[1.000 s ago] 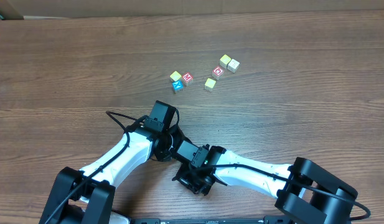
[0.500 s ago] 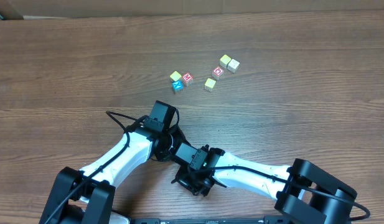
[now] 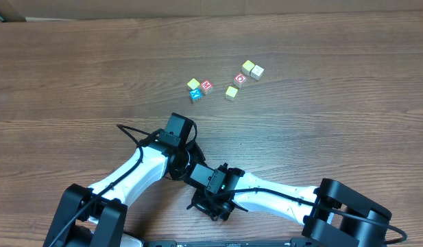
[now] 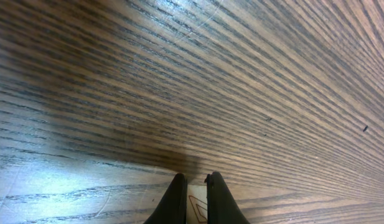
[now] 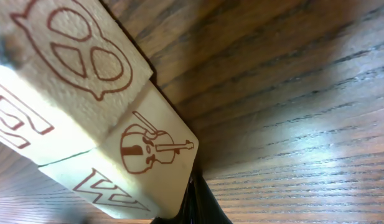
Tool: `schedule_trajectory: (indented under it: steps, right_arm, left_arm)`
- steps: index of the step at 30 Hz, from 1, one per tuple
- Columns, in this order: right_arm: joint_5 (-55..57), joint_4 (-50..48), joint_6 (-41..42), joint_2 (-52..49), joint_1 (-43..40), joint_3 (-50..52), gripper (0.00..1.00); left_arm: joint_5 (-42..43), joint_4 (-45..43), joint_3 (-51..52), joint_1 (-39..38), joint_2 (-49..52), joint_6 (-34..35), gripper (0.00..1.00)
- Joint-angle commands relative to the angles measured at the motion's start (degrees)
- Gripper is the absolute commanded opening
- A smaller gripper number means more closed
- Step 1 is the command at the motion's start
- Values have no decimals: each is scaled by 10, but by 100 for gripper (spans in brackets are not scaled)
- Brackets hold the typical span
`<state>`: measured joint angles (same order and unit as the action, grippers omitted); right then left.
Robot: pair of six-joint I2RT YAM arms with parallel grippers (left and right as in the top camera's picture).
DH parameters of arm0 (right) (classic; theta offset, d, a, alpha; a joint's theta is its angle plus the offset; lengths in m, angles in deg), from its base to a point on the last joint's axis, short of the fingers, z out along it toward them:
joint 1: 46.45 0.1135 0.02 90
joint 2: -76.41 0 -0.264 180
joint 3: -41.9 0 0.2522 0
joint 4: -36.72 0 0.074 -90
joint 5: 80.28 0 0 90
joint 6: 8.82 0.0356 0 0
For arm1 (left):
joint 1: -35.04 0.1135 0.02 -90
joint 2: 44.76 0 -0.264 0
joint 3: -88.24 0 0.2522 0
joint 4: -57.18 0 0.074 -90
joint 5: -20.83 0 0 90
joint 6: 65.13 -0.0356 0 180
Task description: Flip 3 blocks
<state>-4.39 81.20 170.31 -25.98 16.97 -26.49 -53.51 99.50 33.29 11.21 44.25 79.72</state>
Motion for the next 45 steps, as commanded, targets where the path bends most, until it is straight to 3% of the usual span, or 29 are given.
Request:
schedule_trajectory:
  steps: [1,45]
  right_arm:
    - [64,-5,5,-9,-8,-8,4]
    - [64,-6,5,-9,-8,-8,4]
  left_arm:
    - [15,29,32,-8,16,-22,4]
    - [-23,4,32,-9,16,-28,4]
